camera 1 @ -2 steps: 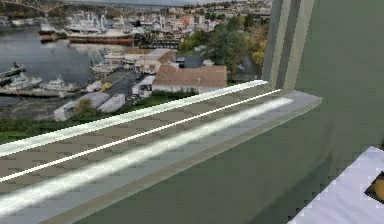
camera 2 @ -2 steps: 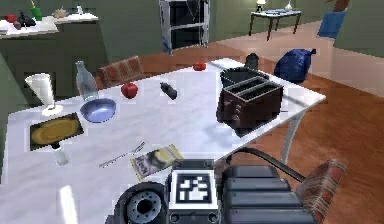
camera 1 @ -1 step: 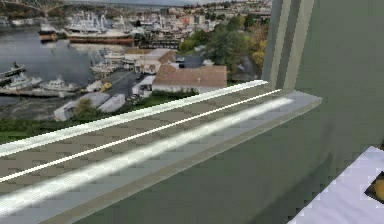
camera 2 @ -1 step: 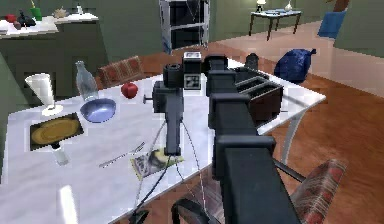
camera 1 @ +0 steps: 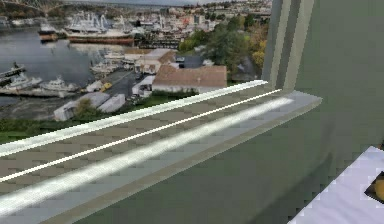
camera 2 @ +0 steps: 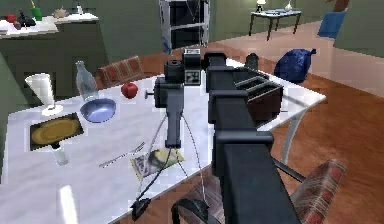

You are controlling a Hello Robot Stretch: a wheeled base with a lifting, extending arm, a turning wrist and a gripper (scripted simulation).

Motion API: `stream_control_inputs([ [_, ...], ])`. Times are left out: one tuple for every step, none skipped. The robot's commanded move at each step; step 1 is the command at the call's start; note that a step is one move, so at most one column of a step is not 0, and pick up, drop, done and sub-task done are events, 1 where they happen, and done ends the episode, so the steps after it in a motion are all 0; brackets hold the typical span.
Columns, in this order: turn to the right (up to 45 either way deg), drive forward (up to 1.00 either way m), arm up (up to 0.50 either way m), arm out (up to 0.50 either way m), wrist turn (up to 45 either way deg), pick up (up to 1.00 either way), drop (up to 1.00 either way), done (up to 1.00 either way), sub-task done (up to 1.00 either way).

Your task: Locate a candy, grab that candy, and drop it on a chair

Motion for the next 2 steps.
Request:
stream_control_inputs([
  [0.0, 0.0, 0.0, 0.0, 45.0, 0.0, 0.0, 0.0, 0.0],
  [0.0, 0.0, 0.0, 0.0, 45.0, 0.0, 0.0, 0.0, 0.0],
])
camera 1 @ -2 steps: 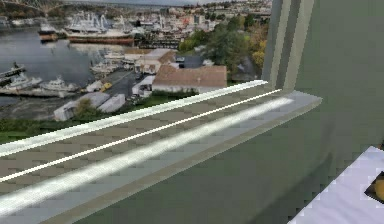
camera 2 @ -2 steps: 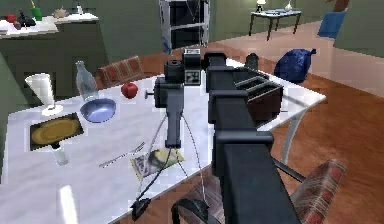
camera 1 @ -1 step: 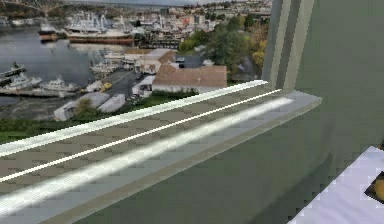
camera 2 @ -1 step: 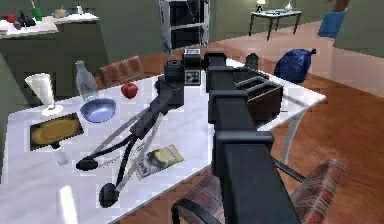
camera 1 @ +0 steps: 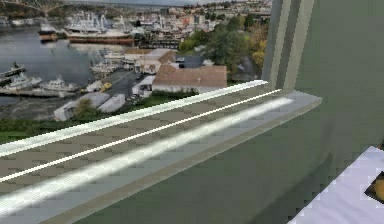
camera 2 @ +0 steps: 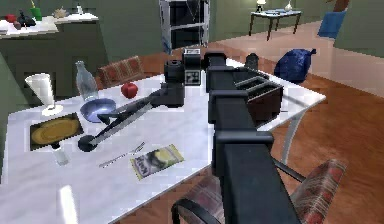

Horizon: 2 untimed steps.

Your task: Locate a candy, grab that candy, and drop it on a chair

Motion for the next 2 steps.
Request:
stream_control_inputs([
  [0.0, 0.0, 0.0, 0.0, 33.0, 0.0, 0.0, 0.0, 0.0],
  [0.0, 0.0, -0.3, 0.0, 0.0, 0.0, 0.0, 0.0, 0.0],
])
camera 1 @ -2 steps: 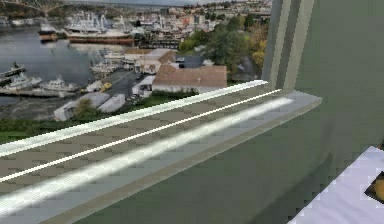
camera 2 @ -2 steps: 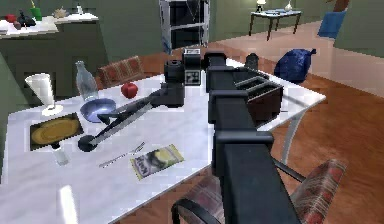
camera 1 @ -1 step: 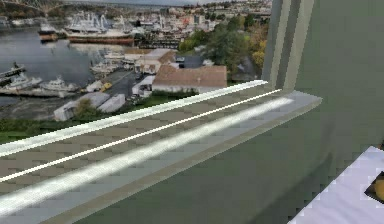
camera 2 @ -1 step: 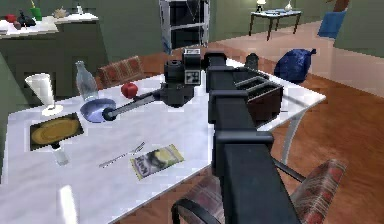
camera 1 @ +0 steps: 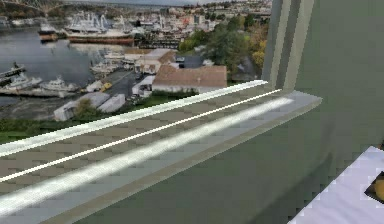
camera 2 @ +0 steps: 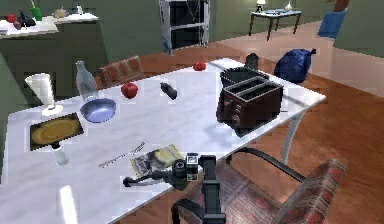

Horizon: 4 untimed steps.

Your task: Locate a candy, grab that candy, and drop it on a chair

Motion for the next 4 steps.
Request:
stream_control_inputs([
  [0.0, 0.0, 0.0, 0.0, 0.0, 1.0, 0.0, 0.0, 0.0],
  [0.0, 0.0, 0.1, 0.0, 0.0, 0.0, 0.0, 0.0, 0.0],
  [0.0, 0.0, 0.2, 0.0, 0.0, 0.0, 0.0, 0.0, 0.0],
  [0.0, 0.0, 0.0, 0.0, -45.0, 0.0, 0.0, 0.0, 0.0],
])
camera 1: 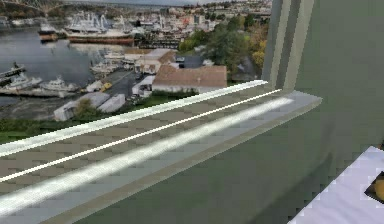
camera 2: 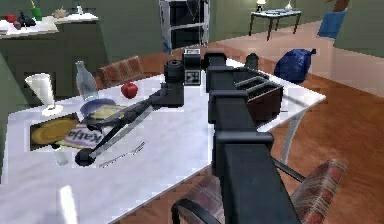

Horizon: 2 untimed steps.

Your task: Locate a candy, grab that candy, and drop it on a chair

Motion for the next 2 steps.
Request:
stream_control_inputs([
  [0.0, 0.0, 0.0, 0.0, -27.0, 0.0, 0.0, 0.0, 0.0],
  [0.0, 0.0, 0.0, -0.28, 0.0, 0.0, 0.0, 0.0, 0.0],
])
